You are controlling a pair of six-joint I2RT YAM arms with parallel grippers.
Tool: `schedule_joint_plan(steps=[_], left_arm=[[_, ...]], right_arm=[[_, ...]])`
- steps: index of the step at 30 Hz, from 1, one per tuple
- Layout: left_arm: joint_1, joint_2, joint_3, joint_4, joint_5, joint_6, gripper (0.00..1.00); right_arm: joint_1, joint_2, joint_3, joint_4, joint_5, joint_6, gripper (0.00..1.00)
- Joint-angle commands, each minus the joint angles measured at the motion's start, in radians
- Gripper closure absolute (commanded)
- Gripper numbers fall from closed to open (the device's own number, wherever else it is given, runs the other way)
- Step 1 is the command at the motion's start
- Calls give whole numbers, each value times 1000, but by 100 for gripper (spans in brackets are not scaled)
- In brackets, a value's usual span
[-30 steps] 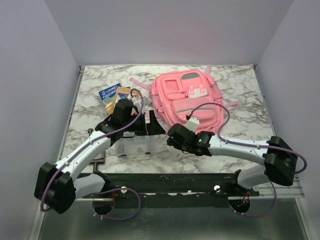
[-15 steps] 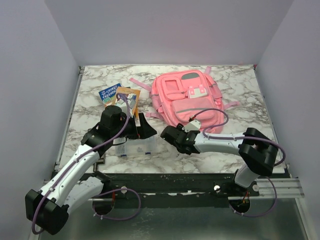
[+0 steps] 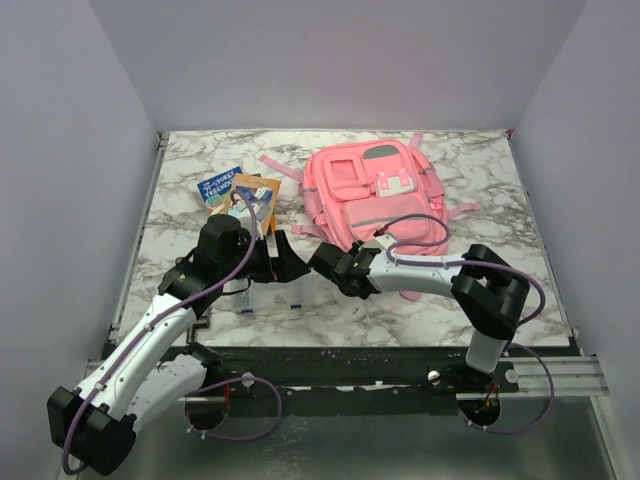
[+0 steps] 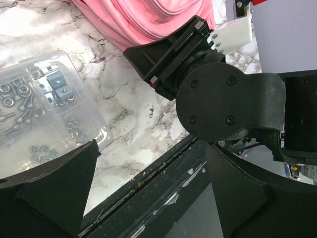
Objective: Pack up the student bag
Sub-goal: Unzip the student bag at the center of the board.
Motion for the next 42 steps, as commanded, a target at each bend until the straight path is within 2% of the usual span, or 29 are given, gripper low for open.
schedule_joint_plan(steps=[1,6,9,14,18,20,25,28,35,42], left_arm=[[14,0,4,-16,-12,6,9],[31,34,11,1,-1,-49,10],[39,62,4,42,6,-90,11],[58,156,-32,175,80,-223,13],[55,319,-24,345,187,-338,10],[43,427,24,386,212,-368,10],[10,678,188,427,221,-436,18],[-15,776,260,427,206,-460,18],[-77,903,352,431,173,-488,19],[-83,951,352,431,119,-488,35]], right_arm=[[-8,24,18,-112,89,56,74],[-9,-23,-36,-47,94,-50,100],[-9,-83,-88,22,99,-163,100],[-9,-232,-190,254,5,-531,100],[-10,-346,-308,451,-126,-745,100],[-13,-373,-332,485,-173,-793,100],[-19,-412,-369,522,-215,-860,100],[-22,-440,-382,523,-213,-878,100],[-28,-496,-428,540,-232,-908,100],[-33,-508,-454,564,-244,-909,100]])
